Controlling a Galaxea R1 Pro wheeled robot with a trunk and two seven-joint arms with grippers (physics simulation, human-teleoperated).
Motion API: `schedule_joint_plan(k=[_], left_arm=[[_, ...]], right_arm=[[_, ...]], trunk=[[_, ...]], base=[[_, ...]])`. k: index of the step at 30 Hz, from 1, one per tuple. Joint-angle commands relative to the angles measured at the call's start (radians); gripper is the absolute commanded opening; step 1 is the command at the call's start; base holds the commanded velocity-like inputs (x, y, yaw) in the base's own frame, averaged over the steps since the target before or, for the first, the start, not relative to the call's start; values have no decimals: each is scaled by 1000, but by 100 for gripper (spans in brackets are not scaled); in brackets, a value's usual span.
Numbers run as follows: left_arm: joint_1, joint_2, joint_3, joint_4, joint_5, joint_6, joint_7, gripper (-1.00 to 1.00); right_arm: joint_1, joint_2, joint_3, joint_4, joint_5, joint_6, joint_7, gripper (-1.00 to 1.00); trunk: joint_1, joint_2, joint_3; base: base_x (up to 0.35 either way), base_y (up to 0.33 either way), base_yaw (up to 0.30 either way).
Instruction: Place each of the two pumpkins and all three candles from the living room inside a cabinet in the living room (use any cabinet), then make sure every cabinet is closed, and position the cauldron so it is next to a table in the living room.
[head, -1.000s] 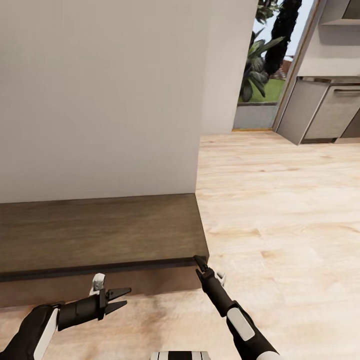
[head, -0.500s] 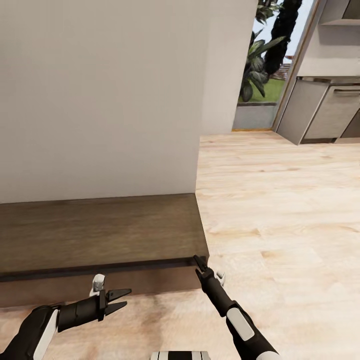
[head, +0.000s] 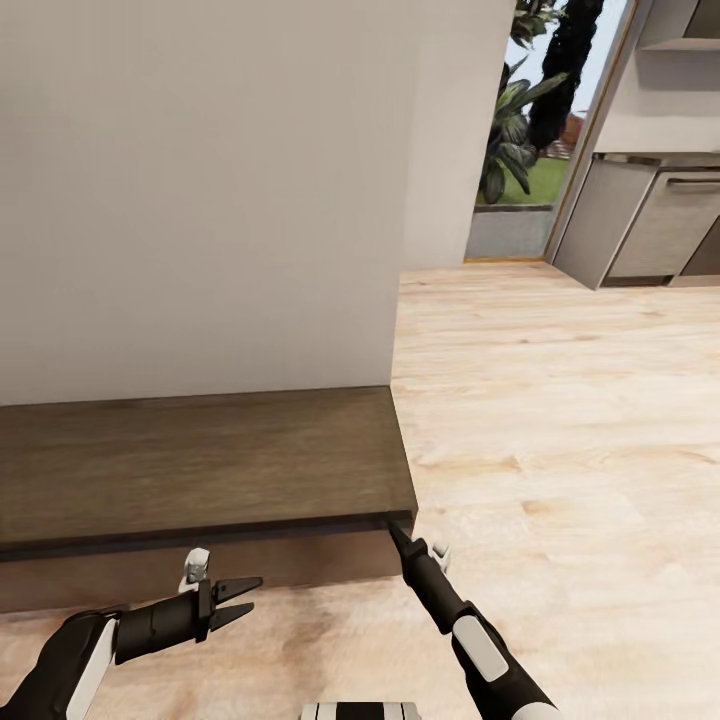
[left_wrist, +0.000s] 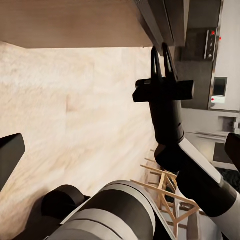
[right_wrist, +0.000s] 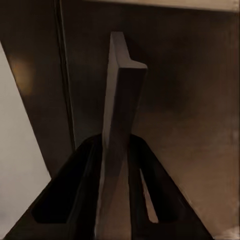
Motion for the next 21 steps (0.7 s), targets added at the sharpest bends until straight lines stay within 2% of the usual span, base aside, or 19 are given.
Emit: schedule_joint_plan(k=[1, 21], left_arm=[[0, 0, 0, 0, 0, 0, 0, 100], [0, 3, 2, 0, 2, -1, -1, 100]], right_arm=[[0, 0, 1, 0, -4, 5, 1, -100], [0, -3, 1, 0, -4, 5, 8, -100]], trunk=[[0, 0, 0], [0, 0, 0]], base=[[-2, 0, 0], [-1, 0, 0]])
